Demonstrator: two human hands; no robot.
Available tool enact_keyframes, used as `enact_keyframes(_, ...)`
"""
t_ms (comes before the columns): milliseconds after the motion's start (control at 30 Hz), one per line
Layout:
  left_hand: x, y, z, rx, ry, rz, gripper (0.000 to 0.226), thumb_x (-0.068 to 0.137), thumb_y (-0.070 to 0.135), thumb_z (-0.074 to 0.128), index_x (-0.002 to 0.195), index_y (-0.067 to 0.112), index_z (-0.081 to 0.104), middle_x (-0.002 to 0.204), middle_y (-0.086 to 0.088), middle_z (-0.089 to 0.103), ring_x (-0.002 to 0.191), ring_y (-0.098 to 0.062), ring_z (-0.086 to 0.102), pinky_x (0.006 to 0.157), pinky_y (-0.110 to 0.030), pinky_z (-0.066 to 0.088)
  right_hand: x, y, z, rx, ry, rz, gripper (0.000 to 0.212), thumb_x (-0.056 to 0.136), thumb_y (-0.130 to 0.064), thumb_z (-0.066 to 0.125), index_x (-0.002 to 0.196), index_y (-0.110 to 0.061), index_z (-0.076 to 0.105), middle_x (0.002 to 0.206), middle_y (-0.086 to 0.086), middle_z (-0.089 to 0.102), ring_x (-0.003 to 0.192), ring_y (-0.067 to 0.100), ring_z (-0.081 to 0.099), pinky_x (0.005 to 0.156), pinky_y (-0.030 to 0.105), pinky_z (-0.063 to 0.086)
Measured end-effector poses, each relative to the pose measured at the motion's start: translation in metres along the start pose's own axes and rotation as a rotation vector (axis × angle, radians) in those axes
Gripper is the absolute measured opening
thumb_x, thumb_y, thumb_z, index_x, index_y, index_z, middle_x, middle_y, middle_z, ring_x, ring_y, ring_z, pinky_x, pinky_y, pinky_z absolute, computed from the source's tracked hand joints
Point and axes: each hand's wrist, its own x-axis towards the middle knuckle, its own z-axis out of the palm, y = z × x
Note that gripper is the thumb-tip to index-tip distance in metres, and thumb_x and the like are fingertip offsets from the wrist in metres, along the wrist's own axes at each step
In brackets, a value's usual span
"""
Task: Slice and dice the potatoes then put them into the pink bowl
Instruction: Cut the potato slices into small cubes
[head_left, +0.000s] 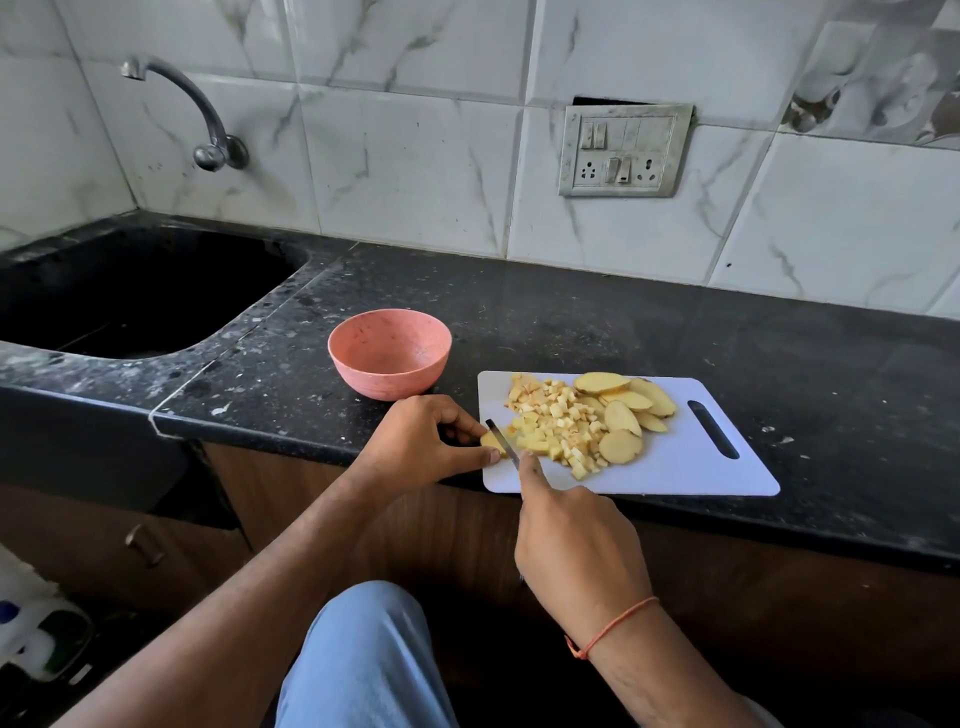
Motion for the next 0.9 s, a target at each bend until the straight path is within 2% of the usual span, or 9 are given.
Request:
enact_keyframes(67,0.0,-0.001,0.0,0.002,0.004,0.001,0.026,0.071,0.045,0.097,0.091,0.034,0.084,0.087,0.019,0.074,0.079,-0.006,0.07,0.065,-0.021,0.054,0.006,-0.005,0.001,-0.015,-0.015,-0.009,0.065,0.105,-0.014,0.037,0.165,-0.019,0.015,0.082,0.002,0.054,0.07,0.02,0.051,0.048,0.028,0.027)
enact_keyframes(167,0.0,-0.001,0.0,-0.008,0.007,0.002,0.025,0.071,0.045,0.097,0.088,0.034,0.084,0.086,0.019,0.074,0.078,-0.007,0.07,0.065,-0.023,0.055,0.016,-0.009,0.001,-0.023,-0.037,-0.015,0.066,0.104,-0.013,0.039,0.165,-0.018,0.016,0.097,0.007,0.066,0.083,0.024,0.061,0.059,0.033,0.038)
enact_keyframes(267,0.0,0.001,0.0,0.006,0.013,-0.014,0.026,0.07,0.046,0.097,0.089,0.033,0.084,0.086,0.019,0.074,0.078,-0.007,0.069,0.066,-0.025,0.056,0.018,-0.006,-0.002,-0.016,-0.074,-0.031,0.067,0.104,-0.013,0.04,0.165,-0.019,0.015,0.103,0.008,0.068,0.083,0.024,0.057,0.063,0.035,0.039)
enact_keyframes(333,0.001,0.0,0.001,0.006,0.016,-0.017,0.027,0.07,0.048,0.097,0.089,0.033,0.084,0.086,0.018,0.074,0.079,-0.008,0.069,0.066,-0.026,0.056,0.013,0.0,-0.004,-0.013,-0.078,-0.046,0.068,0.102,-0.014,0.041,0.165,-0.019,0.016,0.1,0.007,0.068,0.085,0.024,0.061,0.063,0.035,0.039)
enact_keyframes(467,0.0,0.001,0.001,0.012,0.014,-0.014,0.027,0.071,0.047,0.096,0.092,0.033,0.085,0.088,0.017,0.074,0.081,-0.007,0.069,0.065,-0.02,0.054,-0.008,0.007,0.0,-0.013,-0.079,-0.047,0.067,0.103,-0.016,0.041,0.164,-0.02,0.014,0.082,0.0,0.055,0.069,0.02,0.05,0.059,0.034,0.04)
enact_keyframes(700,0.0,0.001,0.001,0.009,0.004,-0.035,0.032,0.069,0.051,0.095,0.092,0.033,0.085,0.088,0.018,0.075,0.08,-0.006,0.069,0.064,-0.018,0.053,-0.034,0.026,-0.007,0.015,-0.083,-0.037,0.065,0.108,-0.021,0.037,0.166,-0.028,0.008,0.068,-0.005,0.046,0.058,0.011,0.046,0.05,0.028,0.035)
enact_keyframes(767,0.001,0.001,0.001,0.014,-0.001,-0.038,0.032,0.069,0.052,0.095,0.093,0.033,0.085,0.087,0.02,0.074,0.08,-0.005,0.069,0.064,-0.018,0.052,-0.036,0.031,-0.011,0.027,-0.061,-0.019,0.063,0.109,-0.025,0.037,0.165,-0.031,0.009,0.067,-0.005,0.047,0.055,0.009,0.042,0.046,0.025,0.029)
enact_keyframes(900,0.001,0.0,0.001,0.011,0.001,-0.044,0.031,0.069,0.049,0.096,0.093,0.033,0.084,0.087,0.019,0.074,0.08,-0.005,0.069,0.065,-0.018,0.052,-0.038,0.04,-0.012,0.058,-0.038,0.006,0.062,0.11,-0.027,0.036,0.165,-0.034,0.011,0.07,-0.006,0.056,0.054,0.009,0.047,0.044,0.023,0.026)
